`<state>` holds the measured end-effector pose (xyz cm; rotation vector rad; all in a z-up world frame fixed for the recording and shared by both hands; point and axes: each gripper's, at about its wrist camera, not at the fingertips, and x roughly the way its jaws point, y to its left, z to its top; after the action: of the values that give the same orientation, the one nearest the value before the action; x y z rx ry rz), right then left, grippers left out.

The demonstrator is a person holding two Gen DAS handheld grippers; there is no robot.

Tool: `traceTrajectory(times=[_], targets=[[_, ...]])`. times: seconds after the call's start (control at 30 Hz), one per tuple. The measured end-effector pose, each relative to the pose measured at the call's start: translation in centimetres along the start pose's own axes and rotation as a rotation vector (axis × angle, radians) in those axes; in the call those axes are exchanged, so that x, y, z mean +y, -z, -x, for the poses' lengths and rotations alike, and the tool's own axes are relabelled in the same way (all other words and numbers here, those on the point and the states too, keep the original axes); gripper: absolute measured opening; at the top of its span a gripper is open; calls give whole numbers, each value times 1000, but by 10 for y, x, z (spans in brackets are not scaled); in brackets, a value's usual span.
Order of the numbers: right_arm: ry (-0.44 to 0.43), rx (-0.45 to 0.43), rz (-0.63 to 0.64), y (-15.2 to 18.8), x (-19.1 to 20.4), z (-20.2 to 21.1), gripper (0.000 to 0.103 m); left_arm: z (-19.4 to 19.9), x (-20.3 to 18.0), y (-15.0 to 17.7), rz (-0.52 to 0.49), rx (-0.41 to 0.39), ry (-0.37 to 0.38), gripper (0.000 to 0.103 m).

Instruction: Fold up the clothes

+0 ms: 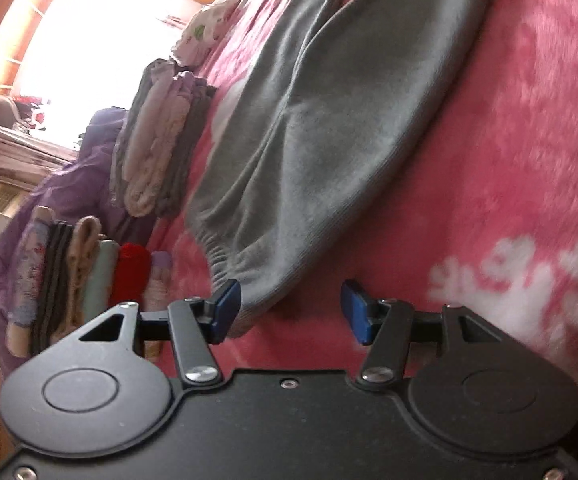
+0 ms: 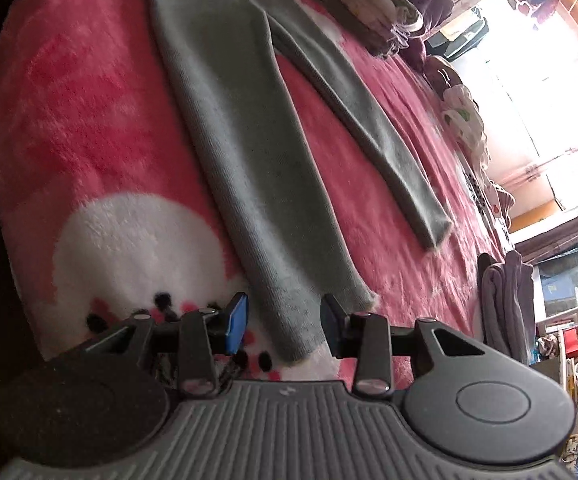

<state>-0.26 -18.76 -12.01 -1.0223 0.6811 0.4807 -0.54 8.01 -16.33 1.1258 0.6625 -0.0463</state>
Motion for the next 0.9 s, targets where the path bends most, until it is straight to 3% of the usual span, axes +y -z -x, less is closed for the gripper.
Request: traceTrajectory(times=[0.3, 0.33, 0.37, 0.4, 0.43, 0.47, 0.6, 0.9], targets=[[53, -15, 26, 7, 3, -10, 39, -13, -8, 9, -148, -41, -106, 53], [53, -17, 16, 7, 1, -11, 37, -15, -7, 8, -152, -43, -98, 49], [48, -19, 2, 7, -2, -12, 33, -16, -5, 7, -152, -43, -86, 26], [39, -19, -16, 7, -4, -13, 21, -16, 0, 5, -140, -40, -85, 8], [29, -16, -33, 7, -7, -14, 9, -13, 5, 4, -117, -47, -85, 7], [36, -28, -48, 7, -10, -10, 6, -8, 17, 1, -47, -64, -74, 7], [87, -120, -167, 1, -38, 16, 5, 6, 67, -10, 227, -124, -31, 6], [109, -182, -299, -22, -115, 17, 5, -21, 126, -38, 497, -128, 23, 6]])
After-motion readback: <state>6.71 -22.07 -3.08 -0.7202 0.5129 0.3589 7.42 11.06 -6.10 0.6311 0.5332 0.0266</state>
